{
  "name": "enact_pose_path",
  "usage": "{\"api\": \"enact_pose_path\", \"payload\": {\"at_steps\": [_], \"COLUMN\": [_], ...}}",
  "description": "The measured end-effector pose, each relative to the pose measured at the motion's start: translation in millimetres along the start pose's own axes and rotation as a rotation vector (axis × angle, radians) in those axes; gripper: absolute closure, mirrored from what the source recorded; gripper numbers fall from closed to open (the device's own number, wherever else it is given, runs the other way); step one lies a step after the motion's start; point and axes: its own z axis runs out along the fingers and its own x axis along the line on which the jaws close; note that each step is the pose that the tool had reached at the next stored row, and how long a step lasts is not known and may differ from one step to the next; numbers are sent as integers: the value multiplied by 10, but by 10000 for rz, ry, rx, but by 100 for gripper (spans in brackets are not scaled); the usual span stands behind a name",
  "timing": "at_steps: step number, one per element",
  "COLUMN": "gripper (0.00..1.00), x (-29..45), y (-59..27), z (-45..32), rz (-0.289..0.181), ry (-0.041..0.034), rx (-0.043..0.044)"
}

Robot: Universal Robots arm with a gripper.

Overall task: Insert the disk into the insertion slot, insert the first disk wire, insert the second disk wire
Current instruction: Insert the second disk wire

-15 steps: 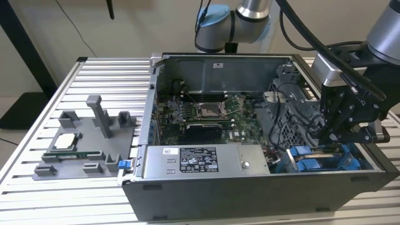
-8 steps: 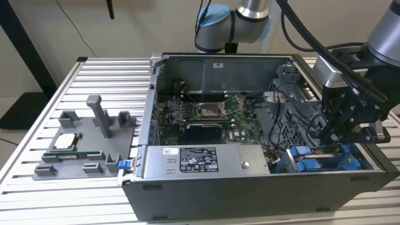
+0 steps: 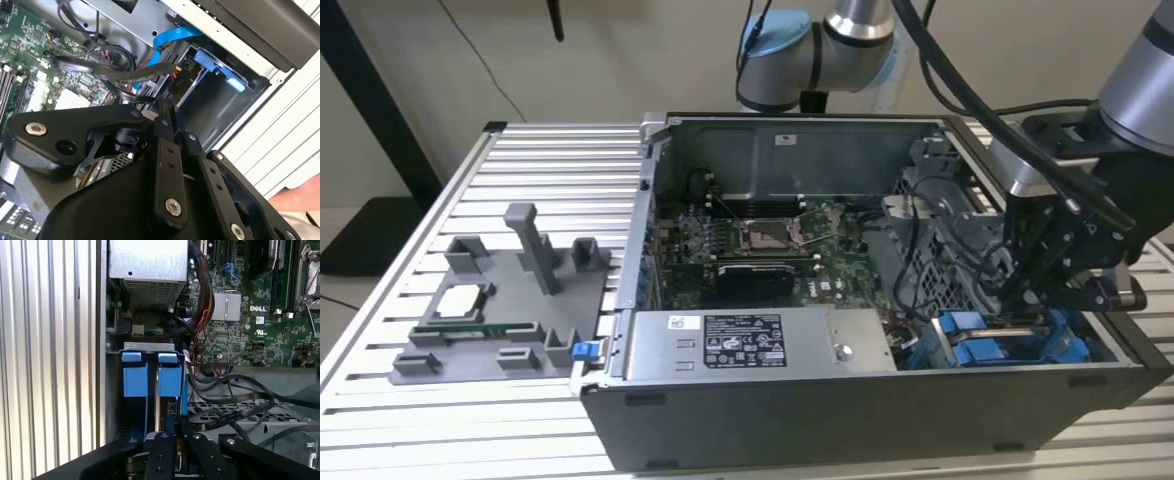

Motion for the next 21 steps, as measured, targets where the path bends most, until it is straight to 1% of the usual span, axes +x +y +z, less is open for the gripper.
{"api": "enact_pose_path", "payload": {"at_steps": [6, 13, 19, 21], "gripper": [100, 100, 100, 100], "x": [-6, -11, -8, -8], "y": [-8, -12, -10, -10], "z": [45, 70, 129, 128], "rz": [-9, -50, -71, -71], "ry": [-1, -3, 9, -4], "rx": [33, 107, 120, 121]}}
